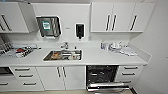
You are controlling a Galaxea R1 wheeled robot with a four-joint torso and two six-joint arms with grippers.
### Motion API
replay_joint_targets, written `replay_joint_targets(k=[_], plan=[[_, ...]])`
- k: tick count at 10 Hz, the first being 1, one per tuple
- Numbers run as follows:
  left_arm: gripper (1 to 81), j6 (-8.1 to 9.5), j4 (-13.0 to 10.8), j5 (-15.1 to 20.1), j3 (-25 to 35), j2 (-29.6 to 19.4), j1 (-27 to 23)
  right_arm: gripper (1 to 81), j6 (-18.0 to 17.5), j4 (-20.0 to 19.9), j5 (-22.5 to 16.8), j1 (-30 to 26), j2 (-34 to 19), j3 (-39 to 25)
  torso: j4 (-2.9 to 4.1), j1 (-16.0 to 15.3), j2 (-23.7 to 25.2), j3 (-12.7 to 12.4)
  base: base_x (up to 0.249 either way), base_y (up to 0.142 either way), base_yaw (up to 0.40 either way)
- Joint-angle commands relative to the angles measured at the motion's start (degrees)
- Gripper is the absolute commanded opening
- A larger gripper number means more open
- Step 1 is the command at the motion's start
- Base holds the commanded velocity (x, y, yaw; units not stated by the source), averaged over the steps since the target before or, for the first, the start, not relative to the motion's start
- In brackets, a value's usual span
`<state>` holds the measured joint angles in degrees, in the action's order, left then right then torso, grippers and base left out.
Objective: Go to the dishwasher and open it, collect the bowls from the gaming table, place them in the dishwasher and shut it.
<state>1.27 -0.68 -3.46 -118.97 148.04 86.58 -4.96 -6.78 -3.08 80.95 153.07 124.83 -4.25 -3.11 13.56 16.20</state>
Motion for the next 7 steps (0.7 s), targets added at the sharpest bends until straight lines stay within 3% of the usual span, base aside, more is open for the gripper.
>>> replay_joint_targets(k=[1,2,3,4,7], plan=[[81.1,-0.3,-0.11,3.2,-0.3,-0.46,-1.89,81.1,0.13,0.54,-3.6,-2.93,-1.24,0.05,-1.27,0.0,0.0,-3.89,0.0,0.0,0.0],[81.1,-0.21,0.07,3.29,-1.88,0.86,-1.98,81.1,0.13,0.63,-3.6,-2.93,-1.16,0.4,-1.68,0.02,-0.02,-5.44,0.0,0.0,0.0],[81.1,-0.13,0.24,3.55,-4.15,2.51,-1.98,81.1,0.13,0.88,-3.6,-2.59,-0.9,1.01,-0.79,0.09,-0.02,-6.02,0.0,0.0,0.0],[81.1,0.14,0.24,3.72,-6.45,4.28,-1.98,81.1,0.22,1.41,-3.6,-2.14,-0.19,2.07,-1.16,0.11,-0.02,-4.5,0.0,0.0,0.0],[81.1,0.4,0.33,3.9,-14.51,9.89,-1.89,81.1,0.13,3.8,-3.68,-0.13,5.76,11.78,-1.4,0.19,0.0,-5.82,0.0,0.0,0.0]])
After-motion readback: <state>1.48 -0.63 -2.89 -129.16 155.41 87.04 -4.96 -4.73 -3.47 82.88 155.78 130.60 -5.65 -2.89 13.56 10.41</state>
